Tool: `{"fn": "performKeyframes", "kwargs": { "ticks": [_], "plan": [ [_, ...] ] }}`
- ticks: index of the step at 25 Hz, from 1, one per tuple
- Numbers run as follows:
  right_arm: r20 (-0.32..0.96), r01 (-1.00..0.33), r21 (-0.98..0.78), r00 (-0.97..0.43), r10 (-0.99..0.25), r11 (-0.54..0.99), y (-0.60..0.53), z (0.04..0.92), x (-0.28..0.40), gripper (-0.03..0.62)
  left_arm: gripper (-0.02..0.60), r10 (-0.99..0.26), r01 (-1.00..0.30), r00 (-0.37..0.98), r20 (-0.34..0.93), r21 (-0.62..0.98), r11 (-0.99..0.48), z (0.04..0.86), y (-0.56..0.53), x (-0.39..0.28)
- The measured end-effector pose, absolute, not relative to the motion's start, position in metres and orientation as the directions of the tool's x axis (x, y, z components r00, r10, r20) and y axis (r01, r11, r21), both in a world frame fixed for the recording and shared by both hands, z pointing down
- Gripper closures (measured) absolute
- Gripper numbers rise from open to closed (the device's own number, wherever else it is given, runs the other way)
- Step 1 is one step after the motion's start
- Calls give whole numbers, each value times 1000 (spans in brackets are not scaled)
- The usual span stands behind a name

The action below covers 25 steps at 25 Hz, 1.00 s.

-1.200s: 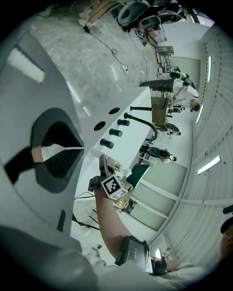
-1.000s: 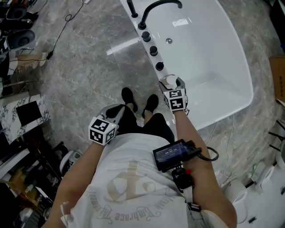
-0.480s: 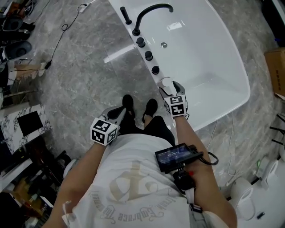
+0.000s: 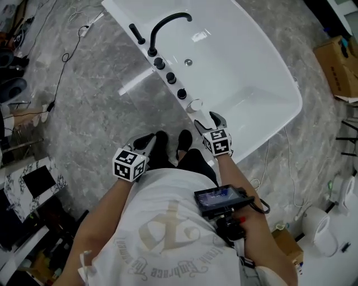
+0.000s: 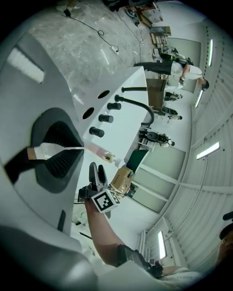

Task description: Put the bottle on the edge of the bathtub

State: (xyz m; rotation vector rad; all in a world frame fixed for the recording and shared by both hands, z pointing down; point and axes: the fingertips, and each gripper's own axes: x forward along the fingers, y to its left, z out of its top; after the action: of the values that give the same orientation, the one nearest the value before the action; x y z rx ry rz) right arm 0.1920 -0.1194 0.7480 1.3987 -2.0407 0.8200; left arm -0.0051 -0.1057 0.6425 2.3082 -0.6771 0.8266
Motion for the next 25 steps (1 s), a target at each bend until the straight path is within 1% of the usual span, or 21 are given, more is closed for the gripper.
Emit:
{"fn": "performKeyframes", "kwargs": {
  "ticks": [3, 5, 8, 12, 14, 17, 21, 25],
  "plan": [
    [704, -953, -180, -297, -646, 242, -114, 737, 192, 293, 565, -229, -584, 700, 676, 358, -729, 641, -114, -4],
    [700, -962, -171, -272, -661, 214, -113, 729, 194, 307, 565, -212, -560, 712, 669, 360, -746, 640, -122, -2],
    [692, -973, -162, -231, -684, 165, -111, 714, 198, 358, 565, -192, -534, 727, 659, 367, -762, 637, -132, -2],
    [676, -981, -165, -187, -713, 100, -109, 696, 202, 388, 565, -173, -506, 738, 652, 366, -781, 633, -143, -6],
    [670, -984, -162, -167, -723, 77, -107, 689, 205, 433, 565, -170, -496, 745, 645, 364, -788, 630, -149, -6],
    [658, -985, -162, -149, -738, 54, -107, 678, 207, 459, 565, -162, -477, 754, 637, 361, -801, 626, -157, -5],
    [636, -984, -172, -141, -759, 40, -102, 662, 205, 527, 565, -149, -458, 762, 630, 360, -813, 620, -160, -5],
    [627, -987, -162, -115, -770, 15, -98, 648, 207, 559, 565, -147, -436, 782, 606, 362, -824, 609, -165, -1]
  ]
}}
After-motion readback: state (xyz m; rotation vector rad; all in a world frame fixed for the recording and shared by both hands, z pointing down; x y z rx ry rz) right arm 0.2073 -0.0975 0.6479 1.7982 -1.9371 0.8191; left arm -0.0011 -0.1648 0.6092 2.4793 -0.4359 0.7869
